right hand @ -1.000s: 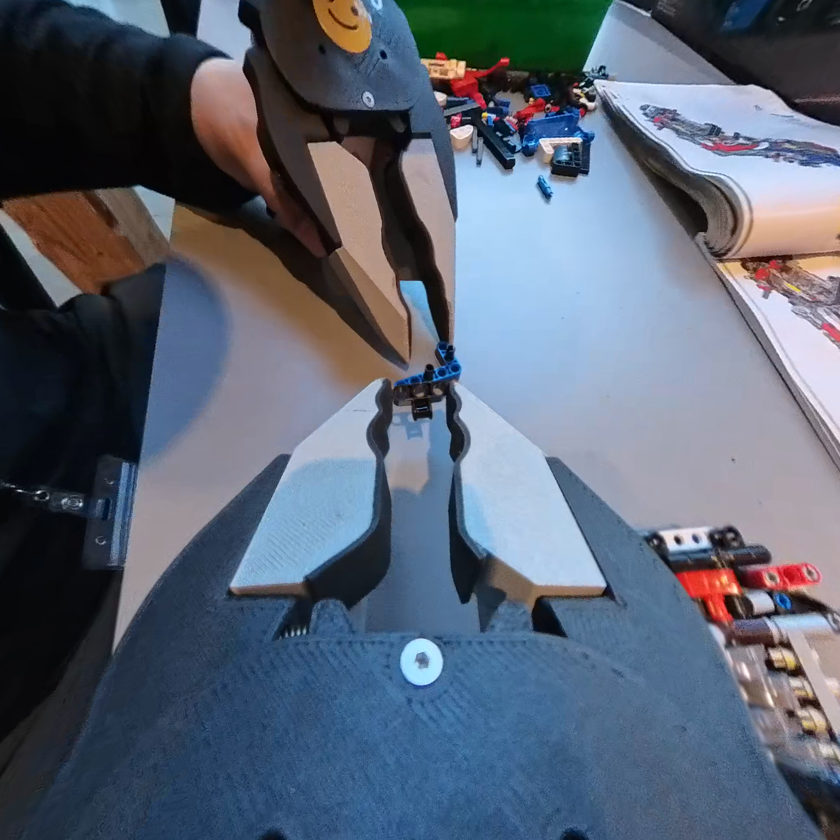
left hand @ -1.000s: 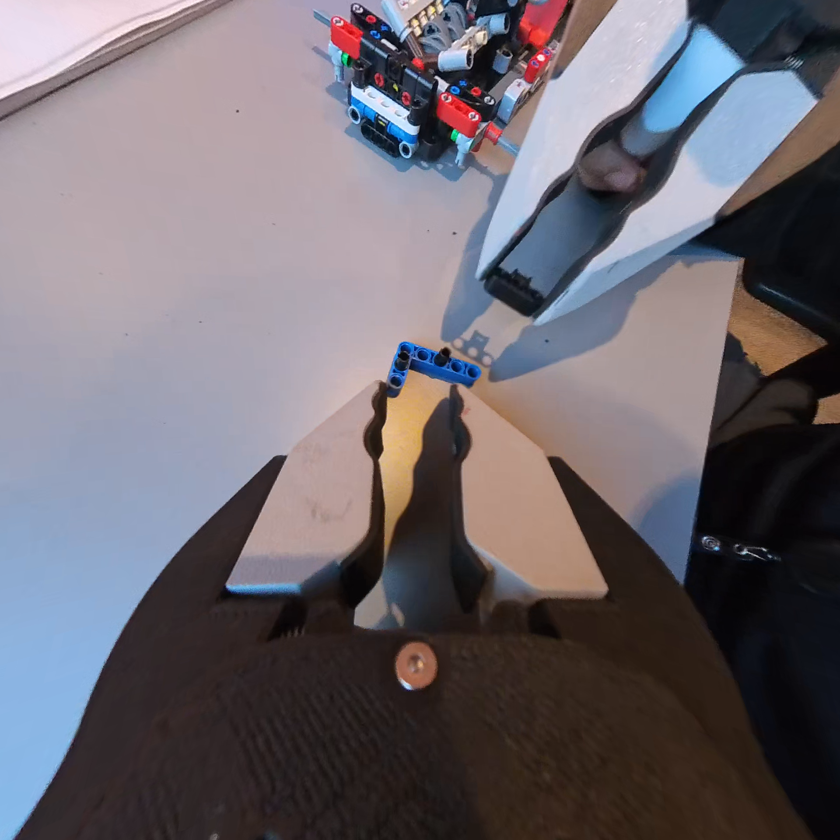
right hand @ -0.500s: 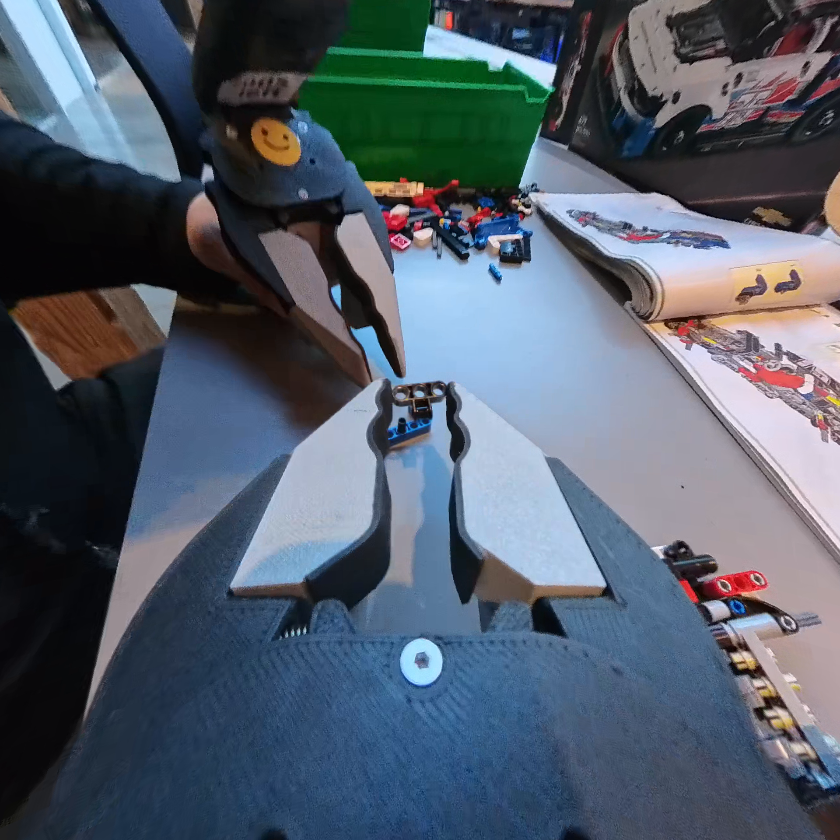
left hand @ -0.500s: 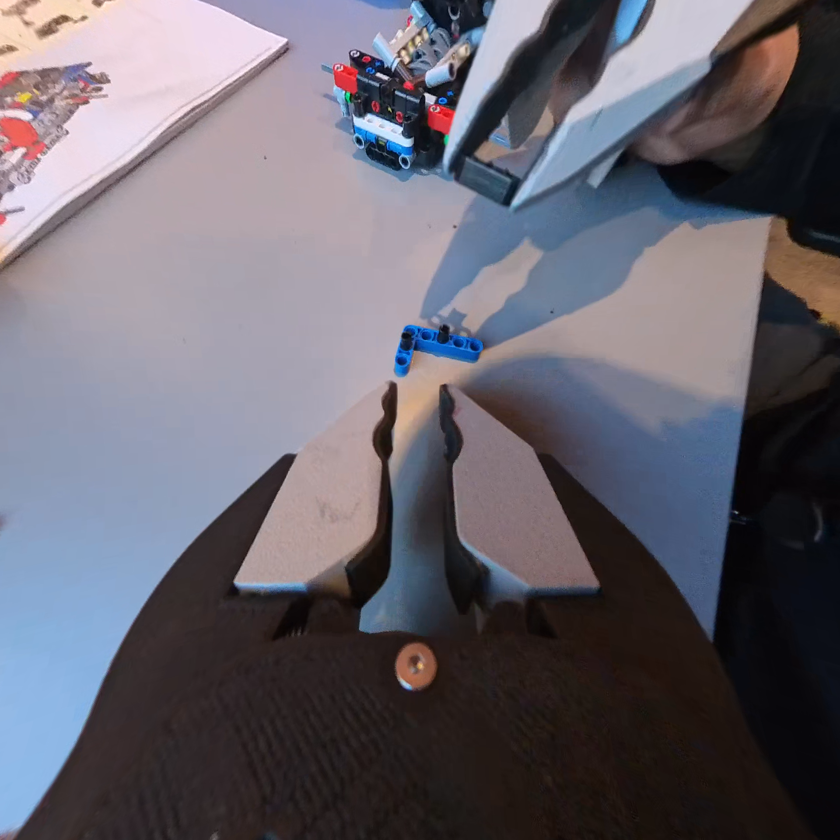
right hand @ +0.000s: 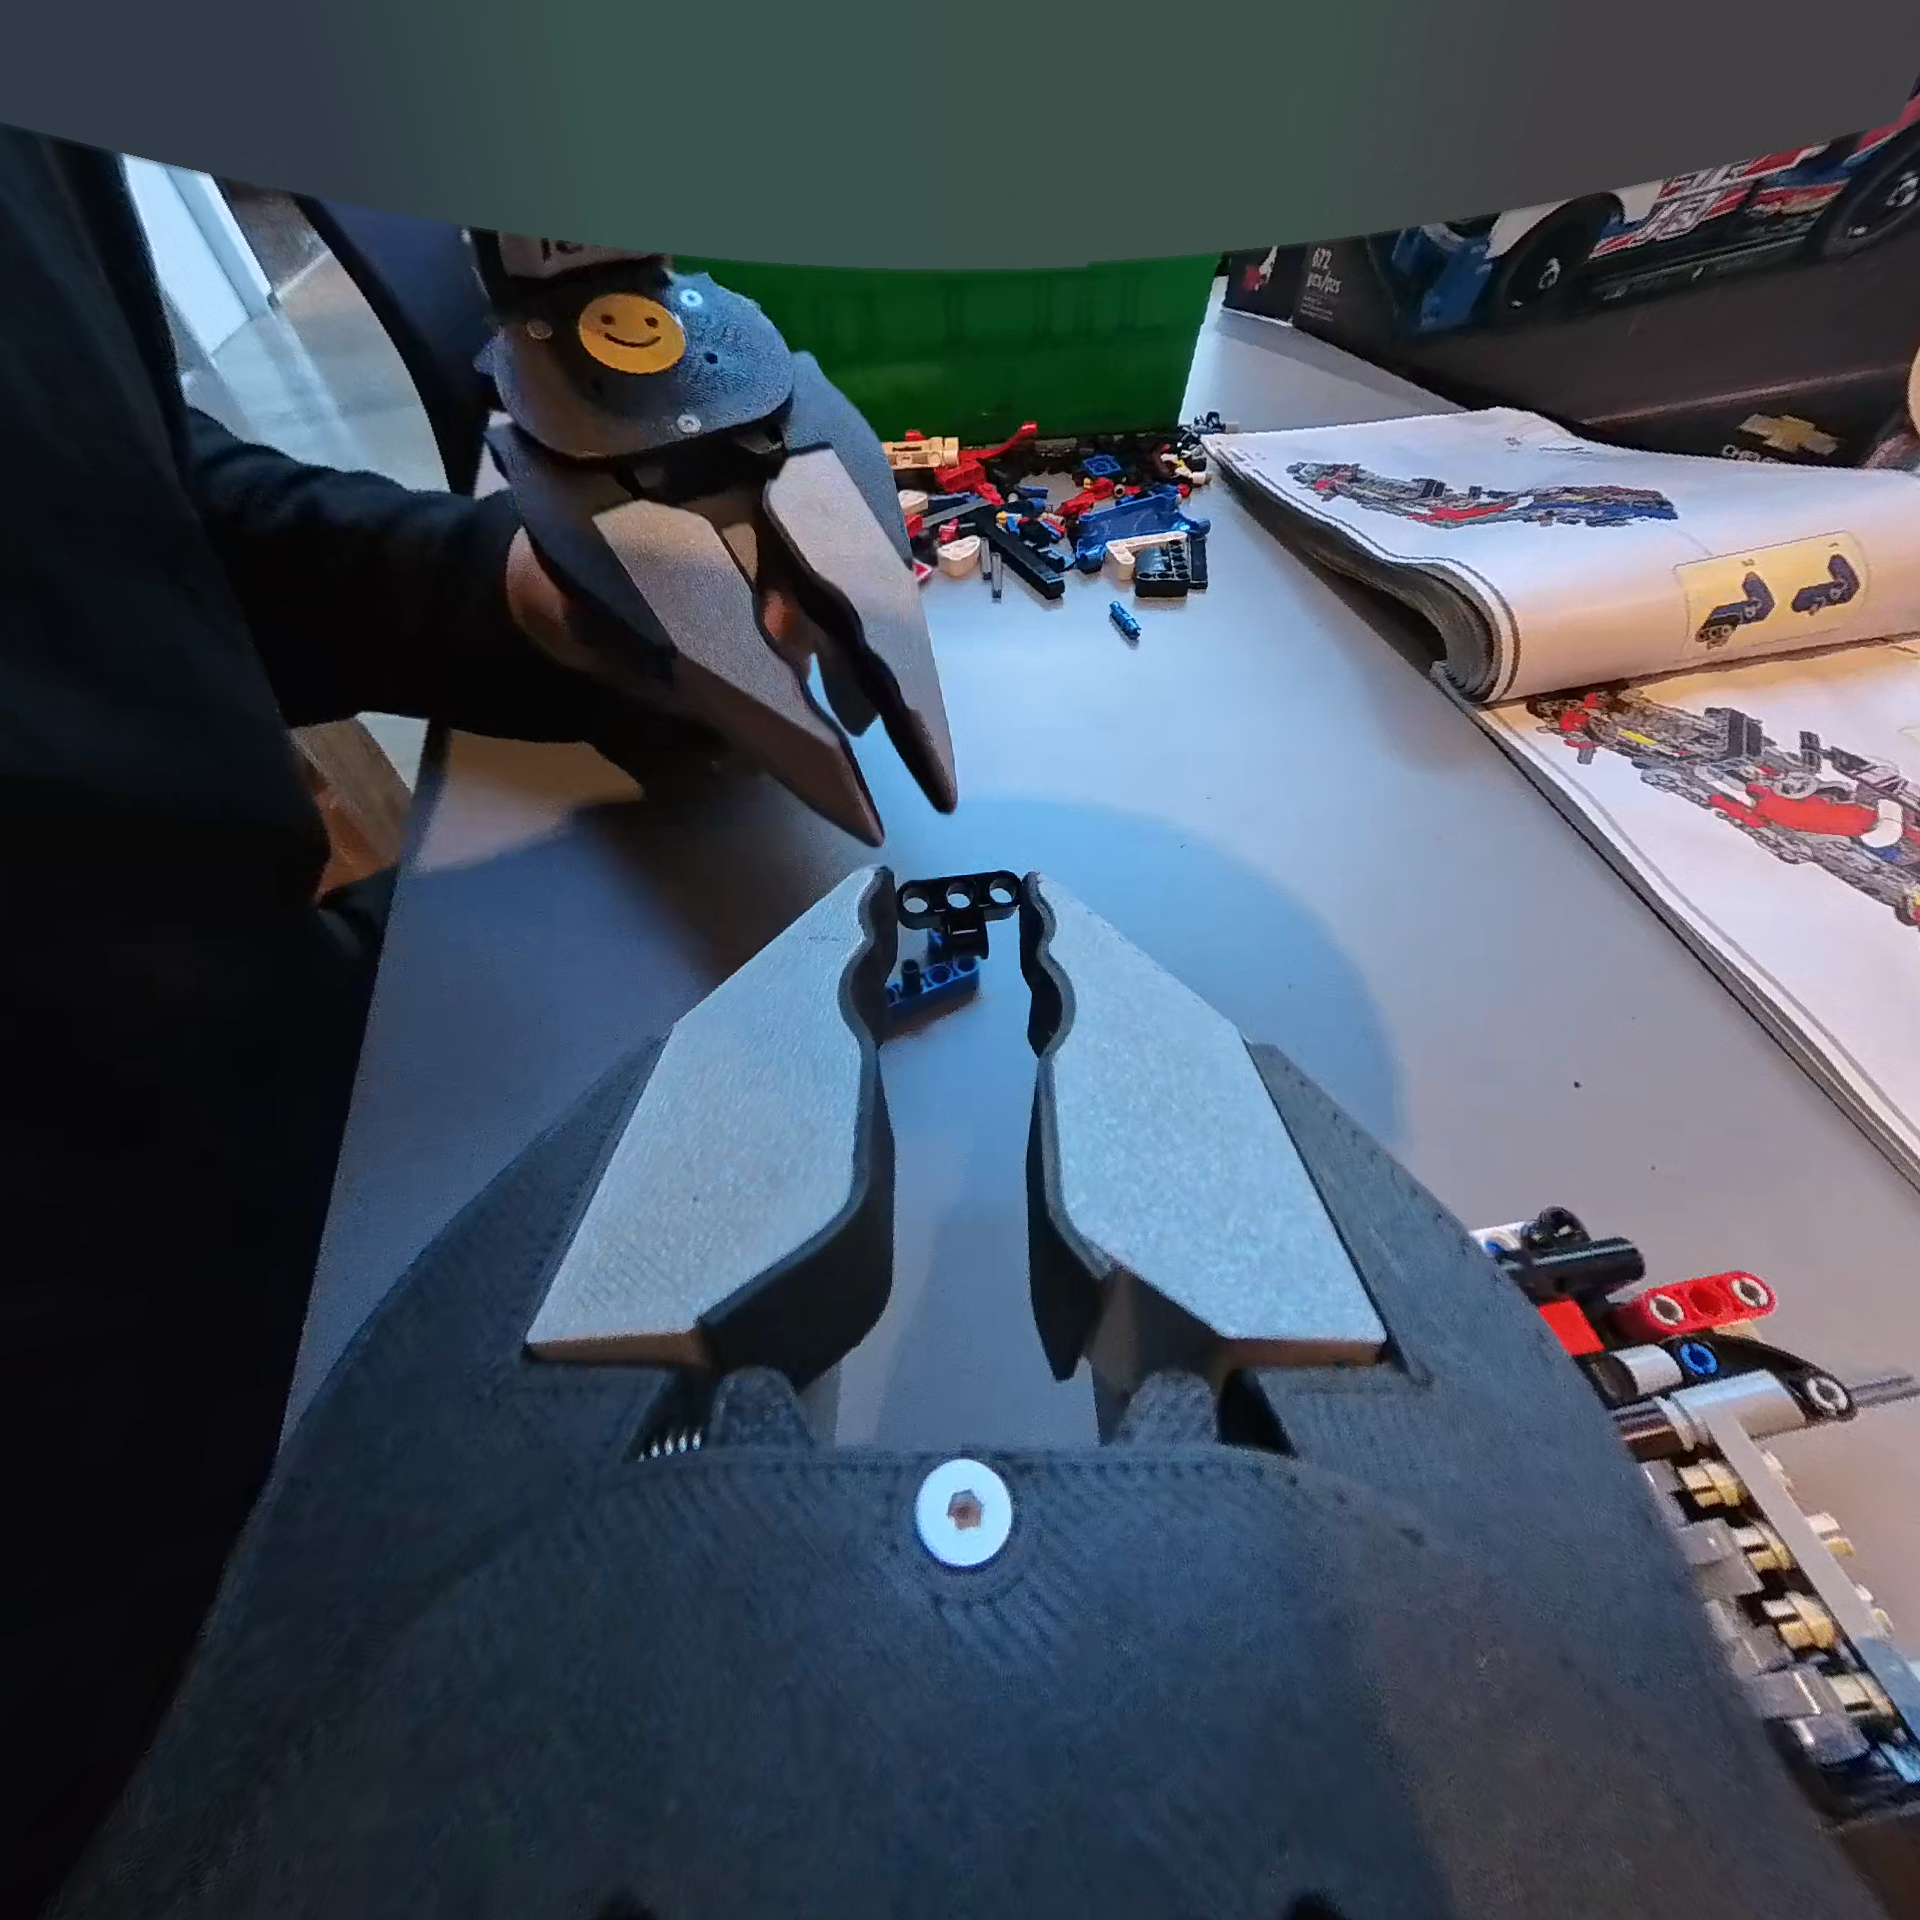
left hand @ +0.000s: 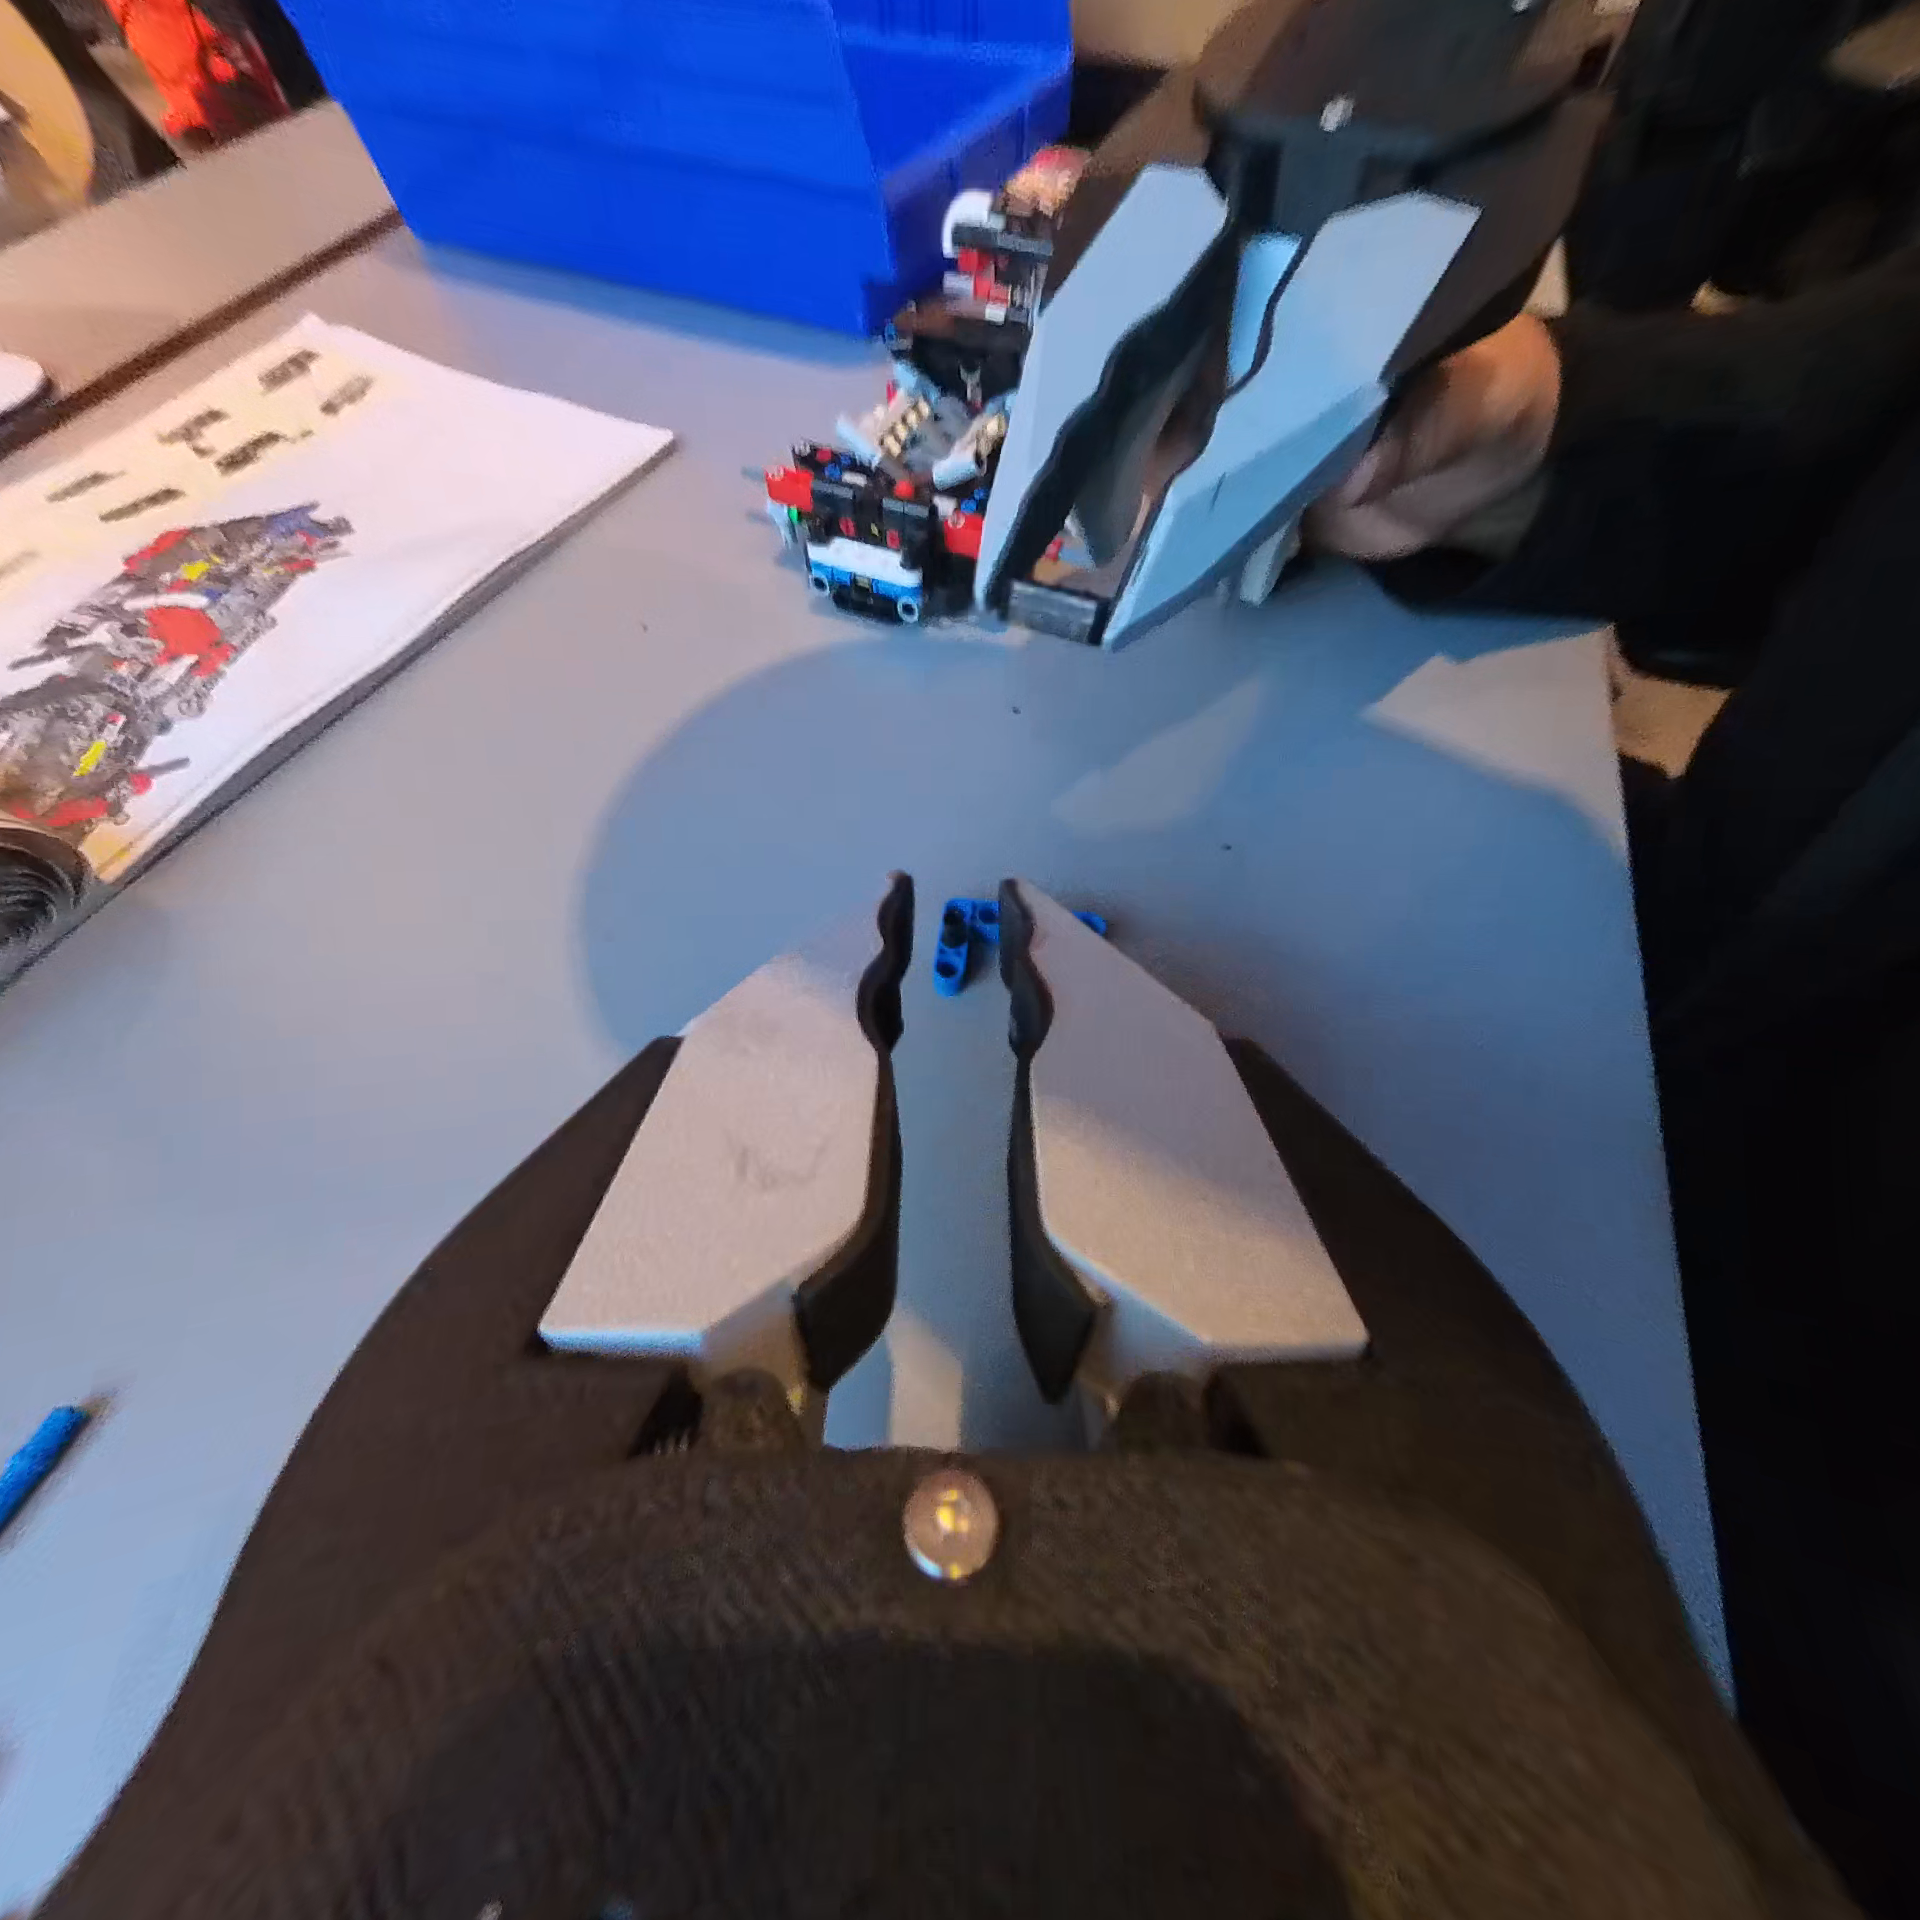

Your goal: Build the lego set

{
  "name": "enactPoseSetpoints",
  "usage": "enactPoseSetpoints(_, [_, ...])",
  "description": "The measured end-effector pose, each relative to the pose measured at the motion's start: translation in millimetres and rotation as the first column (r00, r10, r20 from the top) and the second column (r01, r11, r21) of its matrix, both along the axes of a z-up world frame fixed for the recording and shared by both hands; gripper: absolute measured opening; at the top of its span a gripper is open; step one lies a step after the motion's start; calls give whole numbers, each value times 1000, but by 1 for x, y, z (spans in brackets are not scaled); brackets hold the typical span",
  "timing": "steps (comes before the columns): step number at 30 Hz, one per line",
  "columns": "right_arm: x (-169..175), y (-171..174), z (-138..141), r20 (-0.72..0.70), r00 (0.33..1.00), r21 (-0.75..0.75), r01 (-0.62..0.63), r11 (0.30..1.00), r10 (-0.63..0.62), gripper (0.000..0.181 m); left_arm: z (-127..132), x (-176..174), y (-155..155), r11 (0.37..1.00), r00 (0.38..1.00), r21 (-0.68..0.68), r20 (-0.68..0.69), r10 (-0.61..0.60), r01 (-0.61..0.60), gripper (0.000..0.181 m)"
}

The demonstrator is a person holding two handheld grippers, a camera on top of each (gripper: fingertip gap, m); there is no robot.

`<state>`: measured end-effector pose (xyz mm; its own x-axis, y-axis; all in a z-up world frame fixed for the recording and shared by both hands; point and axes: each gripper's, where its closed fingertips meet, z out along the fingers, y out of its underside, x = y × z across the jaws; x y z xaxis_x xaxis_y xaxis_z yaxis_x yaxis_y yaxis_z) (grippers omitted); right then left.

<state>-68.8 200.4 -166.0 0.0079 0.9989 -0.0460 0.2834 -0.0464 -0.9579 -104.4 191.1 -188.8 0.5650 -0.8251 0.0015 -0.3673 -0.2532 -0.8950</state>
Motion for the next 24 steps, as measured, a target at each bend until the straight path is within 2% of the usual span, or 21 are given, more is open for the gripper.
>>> enactPoseSetpoints(3, [1, 2, 2, -11, 1000, -17, 5, 1000, -5, 21, 4, -1, 0, 1000, 999, -1, 34, -6, 6, 14])
enactPoseSetpoints(6, [1, 2, 2, -12, 1000, -15, 7, 1000, -7, 20, -1, 0, 1, 1000, 1000, -5, -6, 0, 0, 20])
enactPoseSetpoints(9, [1, 2, 1, -9, 1000, -10, 8, 1000, -8, 20, -14, 5, -2, 997, 997, -67, -68, -37, 33, 31])
enactPoseSetpoints(11, [1, -3, 0, -2, 1000, -16, -26, 1000, 26, 20, -27, 8, -2, 991, 991, -128, -124, -57, 41, 46])
enactPoseSetpoints(12, [0, -7, -1, 9, 998, -25, -56, 998, 56, 20, -32, 9, -4, 988, 986, -147, -149, -73, 50, 48])
enactPoseSetpoints(15, [-1, -15, -10, 71, 991, -34, -116, 993, 118, 20, -39, 10, -5, 987, 976, -150, -204, -79, 48, 43])
enactPoseSetpoints(21, [-9, -20, -35, 251, 952, 68, -196, 978, 174, 20, -41, 10, -4, 983, 973, -171, -206, -103, 68, 29])
enactPoseSetpoints(24, [-14, -20, -39, 297, 933, 100, -244, 965, 205, 20, -44, 11, -2, 980, 965, -177, -223, -135, 96, 23])
